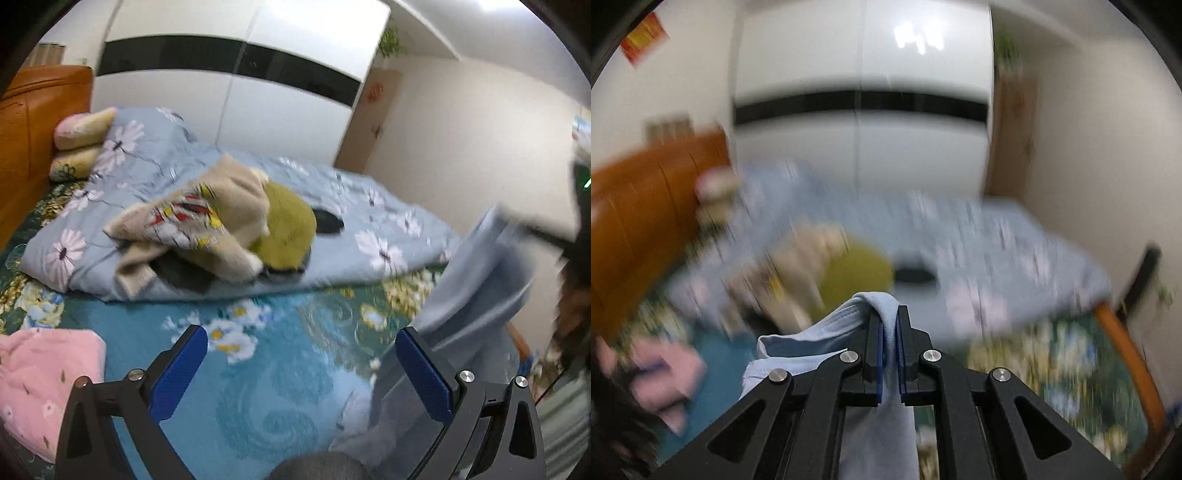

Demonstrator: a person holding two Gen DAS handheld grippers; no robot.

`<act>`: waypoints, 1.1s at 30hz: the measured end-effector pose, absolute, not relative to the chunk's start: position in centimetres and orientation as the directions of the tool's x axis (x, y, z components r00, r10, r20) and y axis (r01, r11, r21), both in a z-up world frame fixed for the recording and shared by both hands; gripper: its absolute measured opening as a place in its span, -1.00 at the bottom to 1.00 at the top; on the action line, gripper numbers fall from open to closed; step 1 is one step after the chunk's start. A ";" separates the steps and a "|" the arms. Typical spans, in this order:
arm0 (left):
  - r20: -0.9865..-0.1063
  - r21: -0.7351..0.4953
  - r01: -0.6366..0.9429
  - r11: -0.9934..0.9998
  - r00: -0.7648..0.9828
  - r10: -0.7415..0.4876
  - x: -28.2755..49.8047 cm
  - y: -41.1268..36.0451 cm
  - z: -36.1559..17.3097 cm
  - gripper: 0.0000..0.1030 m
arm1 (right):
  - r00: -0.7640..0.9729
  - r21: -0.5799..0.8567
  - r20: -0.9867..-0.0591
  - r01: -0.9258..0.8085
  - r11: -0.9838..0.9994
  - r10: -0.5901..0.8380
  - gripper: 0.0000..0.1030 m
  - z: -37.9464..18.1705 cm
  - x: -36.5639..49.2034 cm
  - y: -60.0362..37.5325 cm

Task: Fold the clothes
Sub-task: 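Lower the shirt onto the bed while the left gripper grasps another shirt edge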

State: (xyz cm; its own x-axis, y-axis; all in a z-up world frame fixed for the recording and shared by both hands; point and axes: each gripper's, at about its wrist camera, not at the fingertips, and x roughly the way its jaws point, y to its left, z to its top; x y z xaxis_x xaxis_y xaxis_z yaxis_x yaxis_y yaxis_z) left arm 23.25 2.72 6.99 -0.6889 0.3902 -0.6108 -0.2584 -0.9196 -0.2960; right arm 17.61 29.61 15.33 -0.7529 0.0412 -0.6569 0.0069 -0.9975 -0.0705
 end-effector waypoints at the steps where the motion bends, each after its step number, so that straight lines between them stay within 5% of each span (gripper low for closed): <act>1: -0.631 -0.285 -0.261 -0.922 -0.673 0.385 23.2 3.4 6.2 1.00 | -0.706 -0.062 -0.706 -0.017 -0.998 0.055 -0.89 12.3 17.4 30.4; 7: -0.724 -0.207 -0.314 -0.926 -0.588 0.361 22.3 6.7 2.1 1.00 | -0.525 -0.005 -0.842 -0.222 -0.975 0.123 -0.88 0.7 18.9 38.2; 18: -0.800 -0.136 -0.501 -0.854 -0.453 0.393 15.6 18.1 -1.6 1.00 | -0.461 0.011 -0.860 -0.445 -0.895 0.219 -0.88 -4.3 19.5 52.4; 26: -0.881 -0.140 -0.606 -0.783 -0.284 0.377 11.8 28.3 -8.3 0.99 | -0.406 0.117 -0.905 -0.522 -0.845 0.125 -0.85 -11.0 21.0 57.4; 27: -0.891 -0.139 -0.615 -0.776 -0.265 0.369 11.5 29.3 -9.2 0.97 | -0.430 0.147 -0.896 -0.530 -0.835 0.114 -0.81 -10.7 21.8 57.7; 30: -0.915 -0.118 -0.657 -0.745 -0.220 0.339 11.3 31.5 -11.9 0.93 | -0.499 0.238 -0.862 -0.546 -0.803 0.084 -0.15 -9.7 24.0 58.6; 33: -0.930 -0.104 -0.676 -0.729 -0.194 0.313 11.0 32.8 -13.7 0.93 | -0.553 0.262 -0.822 -0.575 -0.775 0.133 -0.07 -7.9 27.2 59.2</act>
